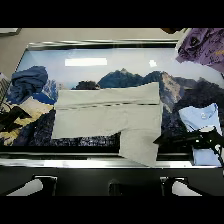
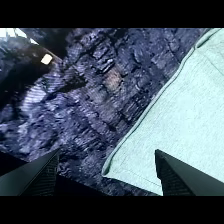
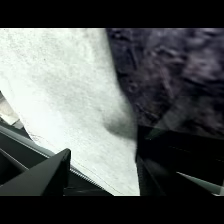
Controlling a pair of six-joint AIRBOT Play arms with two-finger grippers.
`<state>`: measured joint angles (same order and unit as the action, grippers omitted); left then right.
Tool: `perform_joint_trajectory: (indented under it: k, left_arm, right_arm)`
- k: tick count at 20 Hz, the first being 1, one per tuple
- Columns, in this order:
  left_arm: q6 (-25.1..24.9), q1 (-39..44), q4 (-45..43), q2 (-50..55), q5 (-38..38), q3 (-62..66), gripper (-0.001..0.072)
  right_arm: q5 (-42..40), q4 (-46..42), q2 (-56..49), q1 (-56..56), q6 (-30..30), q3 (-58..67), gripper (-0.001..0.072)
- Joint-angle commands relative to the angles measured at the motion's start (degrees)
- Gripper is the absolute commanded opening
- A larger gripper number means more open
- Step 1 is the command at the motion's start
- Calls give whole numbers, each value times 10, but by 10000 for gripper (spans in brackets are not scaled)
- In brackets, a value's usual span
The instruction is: Fold the clothes and pants, and hang the long-sleeved shirts on hangers.
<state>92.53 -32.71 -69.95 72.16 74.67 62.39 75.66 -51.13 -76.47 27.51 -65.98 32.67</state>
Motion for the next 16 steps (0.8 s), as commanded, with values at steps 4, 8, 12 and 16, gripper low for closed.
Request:
perform_joint_trajectory:
  k: [4, 8, 12, 16]
  left_arm:
    - [0, -1, 1, -1, 7, -2, 677]
    - [-29, -8, 18, -10, 2, -66, 600]
    - [-143, -54, 160, -11, -45, -217, 611]
    - [-198, -48, 190, -9, -76, -271, 620]
  right_arm:
    - [-11, 15, 0, 0, 37, -42, 105]
    - [-13, 37, 4, 0, 45, -42, 30]
    - [-10, 41, 14, 0, 45, -42, 31]
    - [-2, 42, 14, 0, 45, -42, 31]
